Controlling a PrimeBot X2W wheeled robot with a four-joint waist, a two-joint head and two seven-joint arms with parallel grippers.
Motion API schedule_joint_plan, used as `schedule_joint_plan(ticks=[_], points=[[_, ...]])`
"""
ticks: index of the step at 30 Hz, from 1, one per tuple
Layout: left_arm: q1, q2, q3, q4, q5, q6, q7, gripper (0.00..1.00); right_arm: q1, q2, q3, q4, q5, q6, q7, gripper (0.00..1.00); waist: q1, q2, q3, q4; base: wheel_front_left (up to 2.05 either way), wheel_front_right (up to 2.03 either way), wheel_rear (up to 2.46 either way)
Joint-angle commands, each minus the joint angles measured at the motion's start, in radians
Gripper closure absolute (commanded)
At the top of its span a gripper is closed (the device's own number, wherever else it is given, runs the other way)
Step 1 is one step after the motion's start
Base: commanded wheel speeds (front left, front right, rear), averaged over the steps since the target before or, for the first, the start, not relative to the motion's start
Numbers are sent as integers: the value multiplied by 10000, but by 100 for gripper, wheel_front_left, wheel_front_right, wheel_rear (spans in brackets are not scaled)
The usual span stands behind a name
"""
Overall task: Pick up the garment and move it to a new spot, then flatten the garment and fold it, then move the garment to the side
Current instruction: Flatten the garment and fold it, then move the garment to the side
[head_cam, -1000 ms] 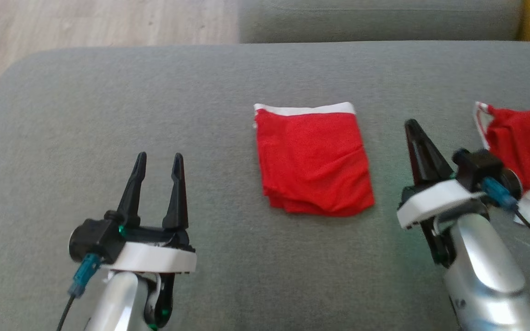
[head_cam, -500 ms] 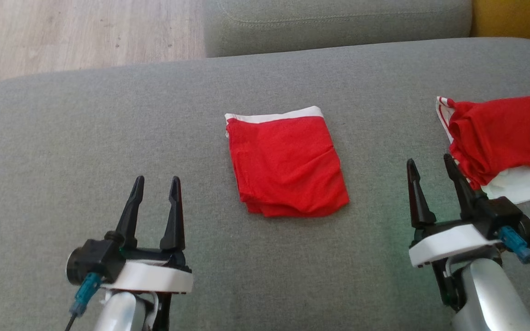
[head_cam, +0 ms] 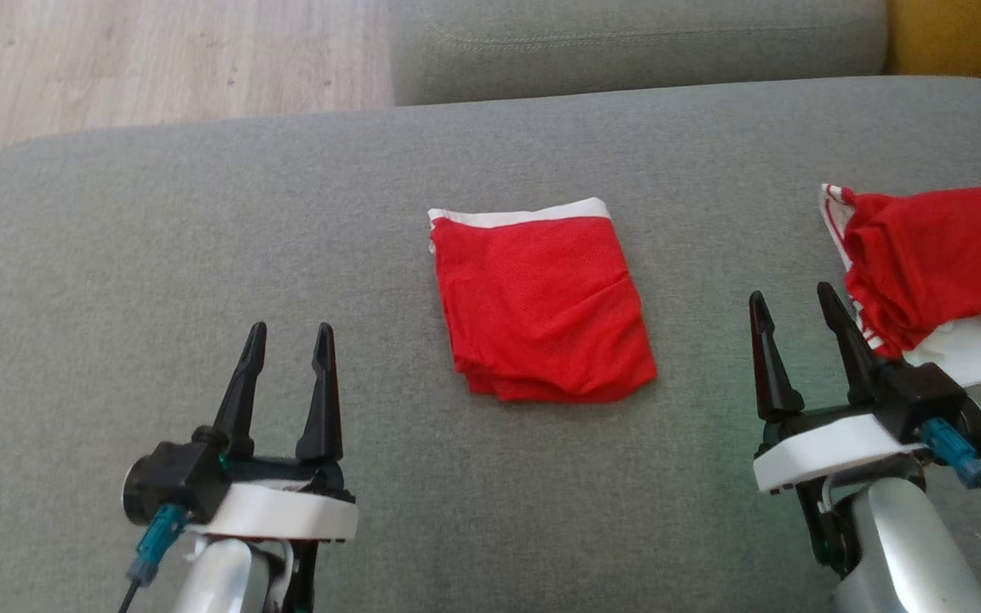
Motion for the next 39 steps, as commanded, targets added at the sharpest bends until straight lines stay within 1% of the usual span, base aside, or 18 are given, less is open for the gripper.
schedule_joint_plan(ticks=[1,8,17,22,25,31,35,36,37,39], points=[[-299,51,278,-347,-31,-16,-65,0,-259,33,192,-355,18,-9,-108,0,1,-1,76,106,0,0,0],[-388,51,157,-376,-88,-13,-65,0,-529,33,92,-116,-160,-9,-73,0,1,-1,401,497,0,0,0],[-809,51,-123,-416,-148,-27,-65,0,-1566,33,-14,492,-830,-9,638,0,1,-1,1257,1075,0,0,0],[-1115,51,-448,-340,-288,-6,-65,0,-2392,33,-39,1534,-712,-9,1251,0,1,-1,1601,1474,0,0,0],[-1230,51,-658,-303,-366,21,-65,0,-2865,33,111,2262,-310,-9,1598,0,1,-1,1721,1696,0,0,0],[-1374,51,-860,-225,-456,68,-65,0,-3503,33,726,3680,660,-9,2395,0,1,-1,1813,2026,0,0,0],[-1402,51,-836,-201,-494,100,-65,0,-3732,33,1176,4375,746,-9,2757,0,1,-1,1787,2125,0,0,0],[-1395,51,-826,-197,-495,105,-65,0,-3770,33,1273,4476,762,-9,2737,56,1,-1,1768,2126,0,0,0],[-1370,51,-798,-193,-485,126,-65,0,-3828,33,1413,4605,713,-9,2538,100,1,-1,1721,2088,0,0,0],[-1339,51,-770,-183,-436,132,-65,0,-3893,33,1505,4716,512,-9,2276,100,1,-1,1642,1986,0,0,0]])
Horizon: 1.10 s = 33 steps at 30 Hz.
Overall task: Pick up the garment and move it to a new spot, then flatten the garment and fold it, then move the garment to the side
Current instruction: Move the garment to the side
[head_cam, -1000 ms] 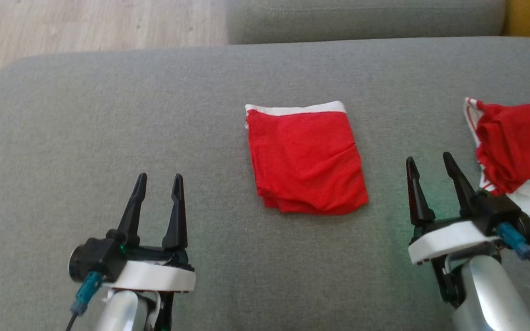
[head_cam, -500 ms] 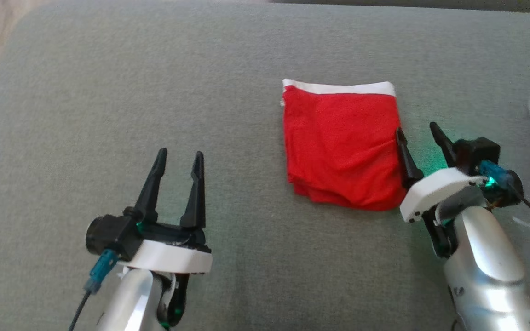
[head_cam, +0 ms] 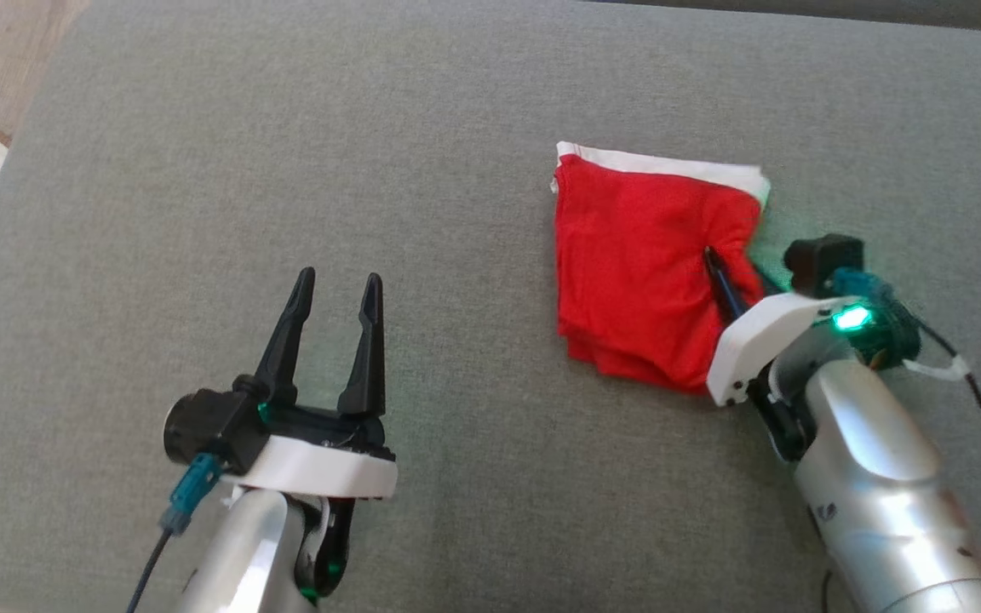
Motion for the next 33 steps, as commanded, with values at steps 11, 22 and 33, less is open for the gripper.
schedule_joint_plan(ticks=[11,22,33], points=[[-52,54,428,-360,224,28,-65,0,-280,73,644,-286,-1583,-9,-1215,100,-1,0,-689,-1159,0,0,0],[75,54,596,-424,270,61,-65,0,-379,-2829,2490,-2179,-584,-9,-82,100,-1,0,-925,-2099,0,0,0],[-69,54,626,-405,255,4,-65,0,132,-7464,3805,-4534,2156,-9,1715,100,-1,0,-698,-2177,0,0,0]])
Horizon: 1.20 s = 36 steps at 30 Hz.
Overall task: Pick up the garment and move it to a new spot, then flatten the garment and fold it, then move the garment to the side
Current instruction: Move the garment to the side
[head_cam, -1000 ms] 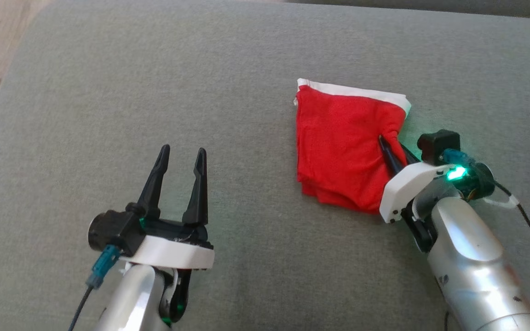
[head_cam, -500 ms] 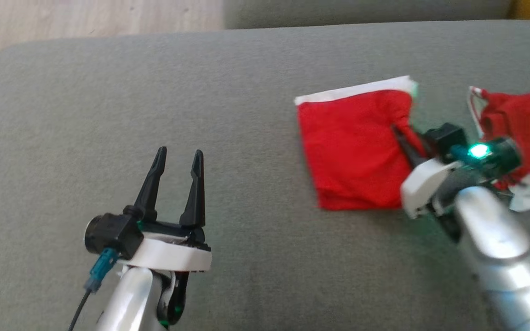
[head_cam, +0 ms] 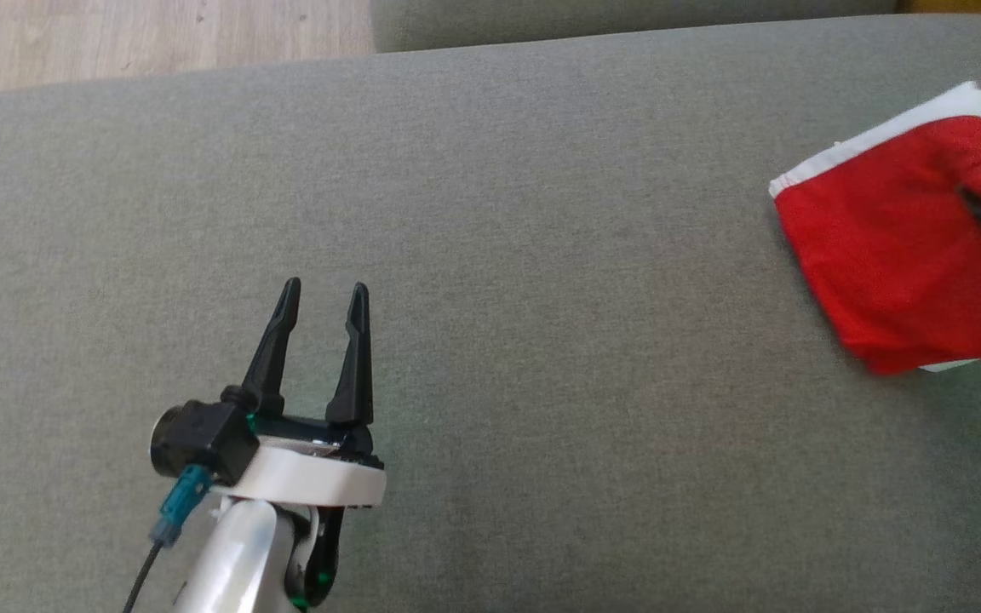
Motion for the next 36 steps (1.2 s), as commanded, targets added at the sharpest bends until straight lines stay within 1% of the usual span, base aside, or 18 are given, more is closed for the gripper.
schedule_joint_plan(ticks=[1,5,9,12,16,19,23,26,29,30,34,35,36], points=[[-344,52,353,-304,61,-7,-65,0,134,-677,41,-346,217,-9,94,100,0,0,56,50,0,0,0],[-430,52,373,-277,84,-43,-65,0,204,-1540,60,-257,543,-9,248,100,0,0,199,163,0,0,0],[-503,52,359,-260,108,-74,-65,0,186,-2079,204,146,573,-9,282,100,0,0,367,283,0,0,0],[-572,52,367,-270,126,-91,-65,0,73,-2278,267,586,522,-9,284,100,0,0,554,368,0,0,0],[-708,52,322,-281,152,-112,-65,0,-194,-2311,239,1199,331,-9,184,100,0,0,882,511,0,0,0],[-843,52,307,-283,192,-131,-65,0,-463,-2275,29,1744,-92,-9,89,100,0,0,1190,632,0,0,0],[-1028,52,333,-272,246,-170,-65,0,-758,-2025,-534,2556,-688,-9,22,100,0,0,1561,792,0,0,0],[-1102,52,347,-252,266,-192,-65,0,-817,-1678,-1009,3143,-1076,-9,53,100,0,0,1711,865,0,0,0],[-1115,52,363,-222,285,-213,-65,0,-777,-1195,-1550,3629,-1204,-9,-1,100,0,0,1748,889,0,0,0],[-1115,52,363,-222,285,-213,-65,0,-777,-1195,-1550,3629,-1204,-9,-1,100,0,0,1748,889,0,0,0],[-1096,52,420,-151,312,-228,-65,0,-724,-680,-2090,3959,-1428,-9,-76,100,0,0,1649,826,0,0,0],[-1088,52,434,-133,316,-229,-65,0,-732,-568,-2238,4009,-1524,-9,-114,56,0,0,1599,797,0,0,0],[-1079,52,446,-122,317,-231,-65,0,-749,-443,-2425,4104,-1628,-9,-112,0,0,0,1535,765,0,0,0]])
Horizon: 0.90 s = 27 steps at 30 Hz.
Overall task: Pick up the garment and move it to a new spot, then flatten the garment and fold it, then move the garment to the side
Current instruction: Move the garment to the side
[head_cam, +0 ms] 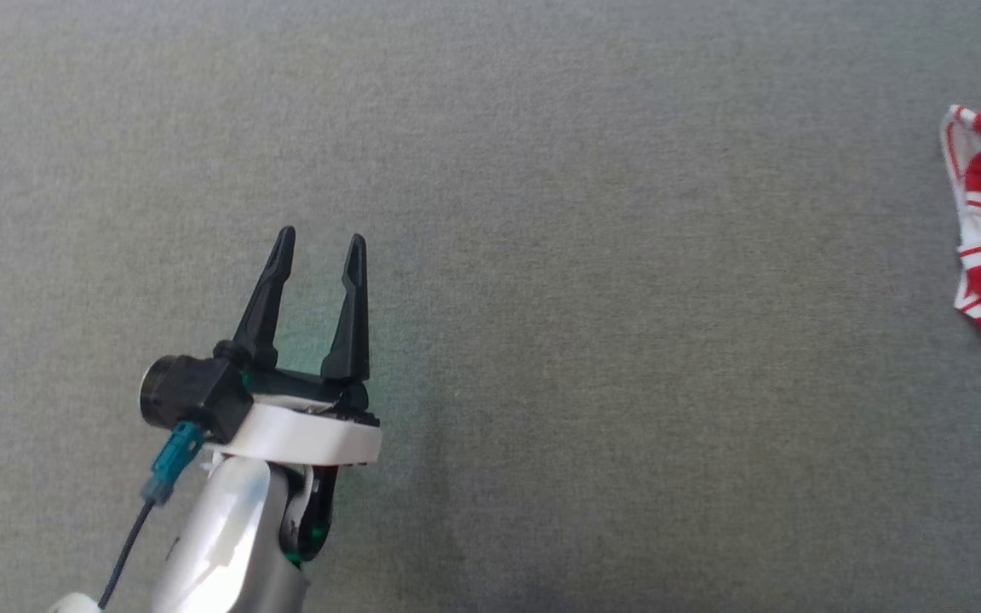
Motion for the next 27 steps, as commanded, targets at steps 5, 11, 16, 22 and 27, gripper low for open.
schedule_joint_plan(ticks=[5,11,16,22,27], points=[[-72,60,395,-241,63,-34,-65,0,-58,114,-594,-239,-754,-9,-331,0,-1,0,-547,-259,0,0,0],[248,60,544,-286,-2,14,-65,0,-443,1155,-1293,-1375,-1145,-9,-864,0,-1,0,-1431,-551,0,0,0],[588,60,757,-454,37,78,-65,0,-422,2485,-1779,-2997,-885,-9,-1379,0,-1,0,-2145,-692,0,0,0],[1048,60,1095,-761,167,89,-65,0,191,4549,-2395,-5629,-207,-9,-1786,0,-1,0,-2990,-665,0,0,0],[1355,60,1202,-878,189,80,-65,0,1181,6049,-2967,-6766,168,-9,-2025,0,-1,0,-3370,-555,0,0,0]])
